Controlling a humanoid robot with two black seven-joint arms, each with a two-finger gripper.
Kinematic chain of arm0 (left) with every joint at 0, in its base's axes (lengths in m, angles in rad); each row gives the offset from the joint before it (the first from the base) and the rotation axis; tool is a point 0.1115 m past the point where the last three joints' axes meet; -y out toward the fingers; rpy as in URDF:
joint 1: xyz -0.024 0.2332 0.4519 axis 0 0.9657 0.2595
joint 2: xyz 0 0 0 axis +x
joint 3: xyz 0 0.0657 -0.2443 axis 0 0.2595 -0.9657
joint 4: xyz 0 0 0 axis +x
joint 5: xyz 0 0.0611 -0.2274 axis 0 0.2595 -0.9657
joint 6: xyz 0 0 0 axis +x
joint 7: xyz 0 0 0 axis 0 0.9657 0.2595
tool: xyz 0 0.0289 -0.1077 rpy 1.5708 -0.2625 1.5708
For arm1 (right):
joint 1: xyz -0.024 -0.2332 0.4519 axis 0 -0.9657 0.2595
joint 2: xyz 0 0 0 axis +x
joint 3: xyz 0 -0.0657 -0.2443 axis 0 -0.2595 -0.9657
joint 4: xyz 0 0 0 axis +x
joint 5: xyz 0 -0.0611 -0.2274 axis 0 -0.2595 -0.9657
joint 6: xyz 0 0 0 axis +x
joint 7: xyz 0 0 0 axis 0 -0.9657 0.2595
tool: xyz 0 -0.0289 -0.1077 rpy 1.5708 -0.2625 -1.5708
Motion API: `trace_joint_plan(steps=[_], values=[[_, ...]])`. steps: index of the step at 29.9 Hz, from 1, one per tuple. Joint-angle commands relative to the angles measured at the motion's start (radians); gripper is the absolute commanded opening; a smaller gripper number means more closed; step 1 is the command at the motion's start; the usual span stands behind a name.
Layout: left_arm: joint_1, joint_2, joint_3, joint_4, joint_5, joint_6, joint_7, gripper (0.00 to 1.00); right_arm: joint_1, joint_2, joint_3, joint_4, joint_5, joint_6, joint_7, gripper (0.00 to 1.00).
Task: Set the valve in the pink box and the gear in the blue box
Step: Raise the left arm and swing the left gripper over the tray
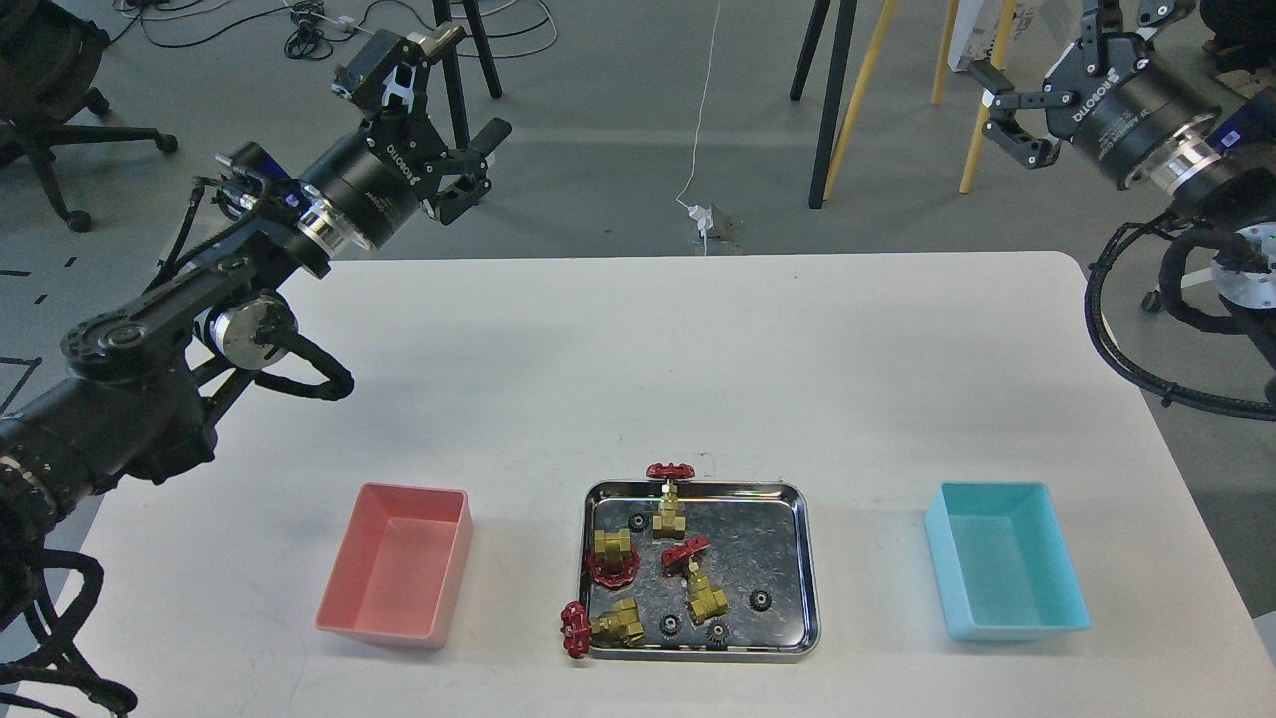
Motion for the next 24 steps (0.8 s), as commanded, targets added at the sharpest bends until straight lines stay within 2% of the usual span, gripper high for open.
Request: trace_joint_plan(steps=[1, 13, 20, 24], values=[[-0.001, 0.009, -0.002, -0.009, 0.001, 0.000, 0.000, 1.00, -0.012, 0.001, -0.002, -0.002, -0.001, 0.000, 0.002, 0.99], [-0.016, -0.019, -0.007, -0.049, 0.003, 0.000, 0.000, 1.00, -0.063, 0.030, 0.008, -0.028, 0.000, 0.000, 0.002, 0.99], [-0.065, 0.004, -0.019, -0.244, 0.067, 0.000, 0.000, 1.00, 0.008, 0.044, 0.020, -0.071, 0.000, 0.000, 0.000, 0.99], [-0.128, 0.084, 0.022, -0.341, 0.197, 0.000, 0.000, 1.00, 0.057, 0.032, 0.017, -0.071, 0.000, 0.000, -0.001, 0.99]])
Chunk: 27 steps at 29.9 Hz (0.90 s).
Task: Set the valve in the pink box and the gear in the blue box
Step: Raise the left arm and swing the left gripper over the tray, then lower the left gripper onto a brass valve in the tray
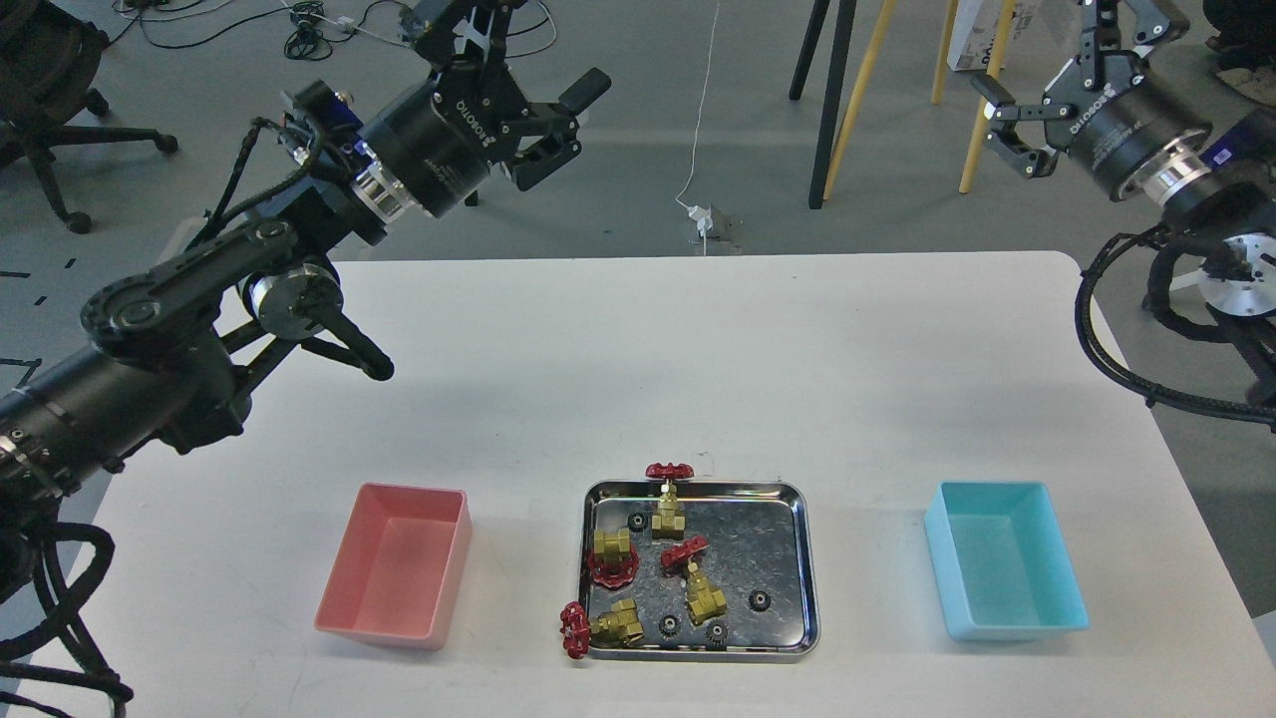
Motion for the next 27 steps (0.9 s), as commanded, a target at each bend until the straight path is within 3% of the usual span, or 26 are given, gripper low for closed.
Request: trace_joint_plan(steps=[1, 4, 8, 13, 18, 22, 24, 27], values=[[-0.077, 0.081, 0.085, -0.081, 0.092, 0.000, 0.000, 1.00, 0.046, -0.013, -0.002, 0.000, 0.000, 0.000, -0.002, 0.99], [-0.226, 0.142, 0.291, -0.127, 0.104, 0.000, 0.000, 1.00, 0.081, -0.014, -0.002, 0.000, -0.001, 0.000, -0.020, 0.99], [-0.405, 0.184, 0.511, -0.217, 0.122, 0.000, 0.000, 1.00, 0.105, -0.014, -0.004, 0.000, -0.001, 0.000, -0.100, 0.99], [-0.597, 0.164, 0.735, -0.256, 0.173, 0.000, 0.000, 1.00, 0.099, -0.012, -0.006, 0.000, 0.000, 0.000, -0.109, 0.99], [-0.812, 0.051, 0.986, -0.325, 0.250, 0.000, 0.000, 1.00, 0.092, -0.015, -0.004, -0.002, 0.000, 0.000, -0.109, 0.99], [-0.956, -0.143, 1.201, -0.397, 0.319, 0.000, 0.000, 1.00, 0.102, -0.015, -0.002, -0.008, -0.001, 0.000, -0.112, 0.99], [-0.981, -0.245, 1.307, -0.404, 0.342, 0.129, 0.000, 1.00, 0.110, -0.017, -0.010, -0.033, -0.001, 0.000, -0.131, 0.99], [-0.984, -0.379, 1.419, -0.403, 0.375, 0.288, 0.000, 0.99, 0.162, 0.003, -0.018, -0.098, -0.003, 0.000, -0.221, 0.99]])
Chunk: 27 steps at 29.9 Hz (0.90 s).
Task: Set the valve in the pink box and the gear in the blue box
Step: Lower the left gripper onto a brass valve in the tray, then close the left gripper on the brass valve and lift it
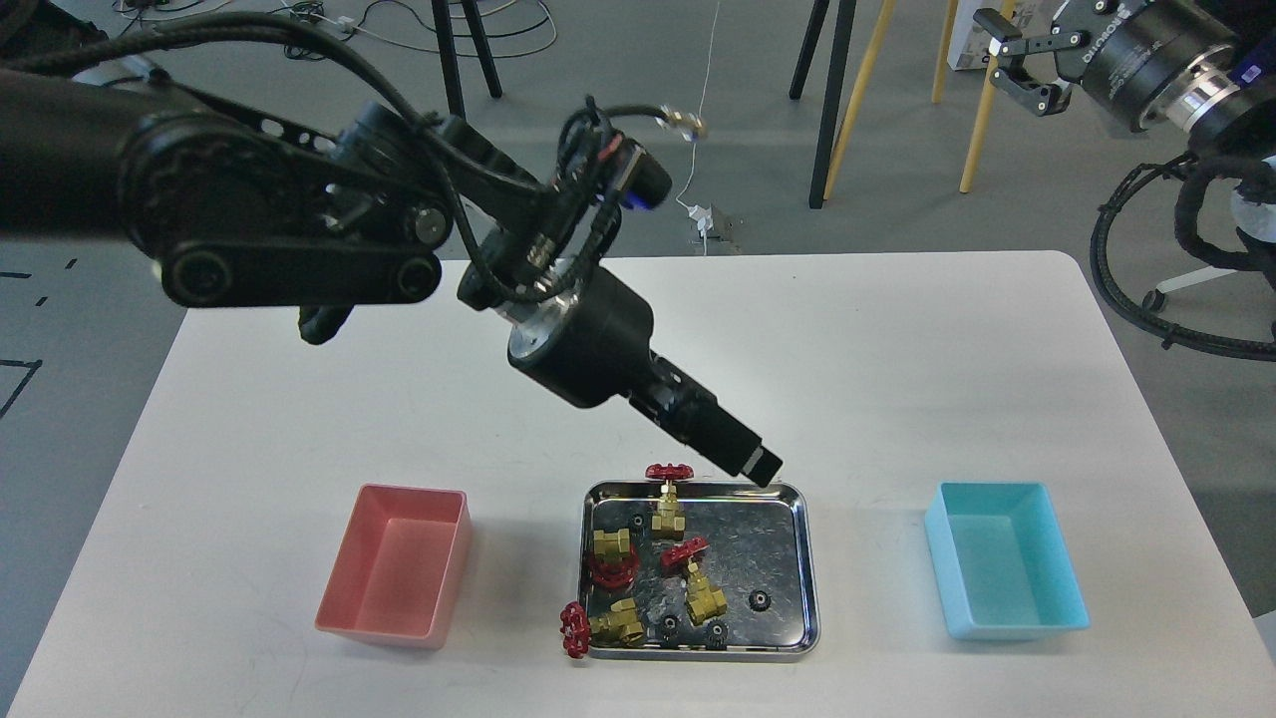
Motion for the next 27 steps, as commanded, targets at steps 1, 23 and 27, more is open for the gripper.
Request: trace_joint_plan(steps=[1, 23, 27], values=[[-0.010, -0.152, 0.129, -0.002, 0.030, 0.184, 0.000, 0.99, 0.069, 0.028, -0.012, -0.081, -0.001, 0.000, -0.103, 0.99], [0.076, -0.169, 0.395, -0.028, 0.068, 0.506, 0.000, 0.98, 0.037, 0.082, -0.013, -0.100, 0.002, 0.000, -0.128, 0.99], [0.176, -0.171, 0.452, 0.036, 0.071, 0.581, 0.000, 0.99, 0.034, 0.085, -0.013, -0.096, 0.001, 0.000, -0.128, 0.99]])
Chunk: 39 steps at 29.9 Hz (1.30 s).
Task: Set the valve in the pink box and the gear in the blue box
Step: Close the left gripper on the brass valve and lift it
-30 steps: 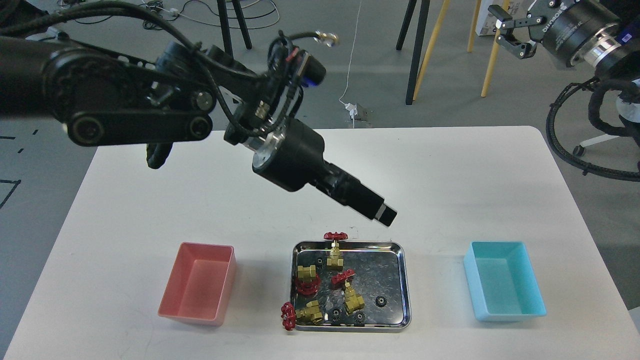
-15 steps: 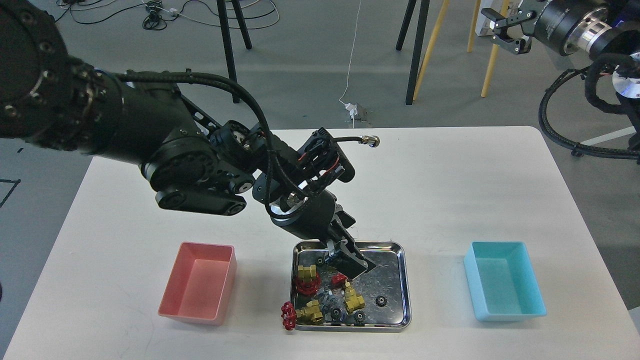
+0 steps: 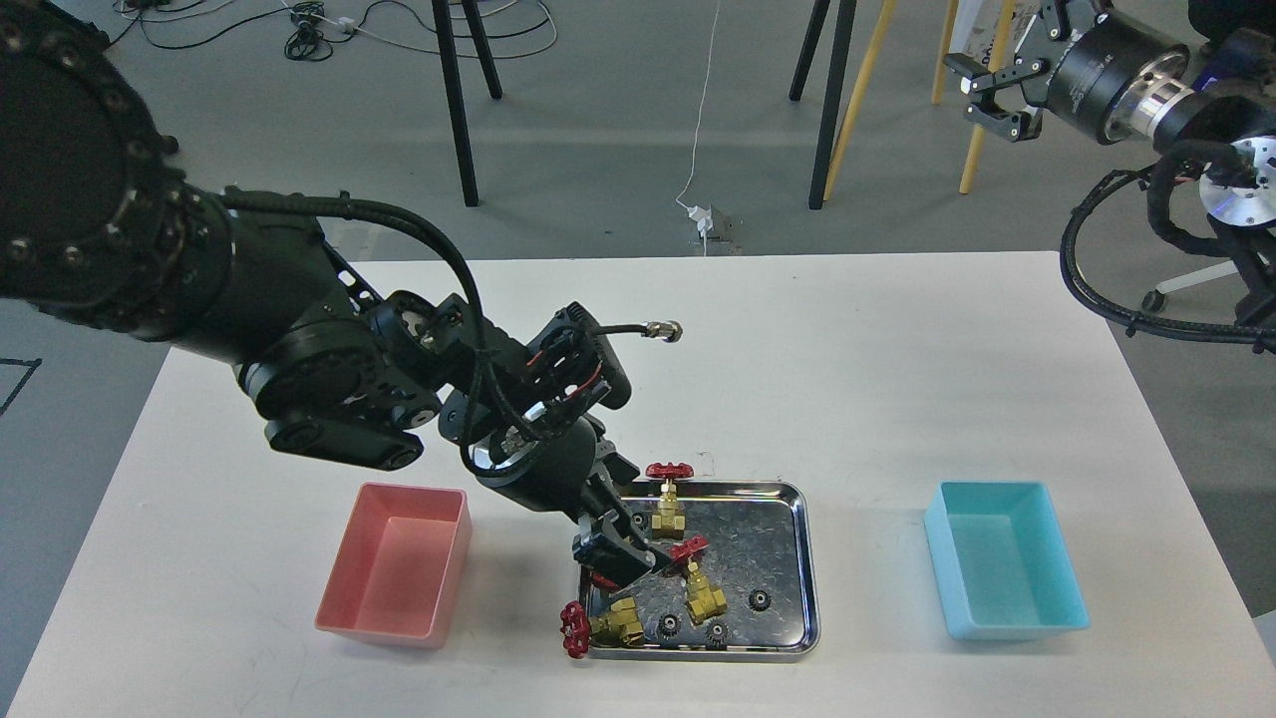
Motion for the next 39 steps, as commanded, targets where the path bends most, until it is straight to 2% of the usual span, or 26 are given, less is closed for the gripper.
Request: trace_joint_plan(steps=[1, 5, 17, 21, 24, 29, 39], values=[[0.096, -0.002, 0.055, 0.072, 0.001, 0.064, 0.000, 0.99, -0.003, 0.006, 0.000, 0.002, -0.001, 0.000, 0.000, 0.99], [0.180, -0.002, 0.061, 0.137, 0.001, 0.102, 0.000, 0.99, -0.003, 0.024, 0.000, 0.002, -0.001, 0.000, 0.000, 0.99], [0.317, -0.002, 0.054, 0.230, 0.000, 0.187, 0.000, 0.97, -0.017, 0.029, -0.001, 0.002, -0.001, 0.000, 0.000, 0.99], [0.331, -0.002, 0.054, 0.232, 0.000, 0.211, 0.000, 0.89, -0.020, 0.035, -0.001, 0.002, -0.001, 0.000, 0.000, 0.99], [0.339, -0.002, 0.060, 0.235, 0.001, 0.220, 0.000, 0.77, -0.021, 0.035, -0.001, 0.002, -0.001, 0.000, 0.000, 0.99], [0.343, -0.002, 0.063, 0.237, 0.001, 0.251, 0.000, 0.64, -0.029, 0.043, -0.001, 0.002, -0.001, 0.000, 0.000, 0.99], [0.380, -0.002, 0.064, 0.276, 0.006, 0.257, 0.000, 0.50, -0.029, 0.043, -0.001, 0.002, -0.001, 0.000, 0.000, 0.99]])
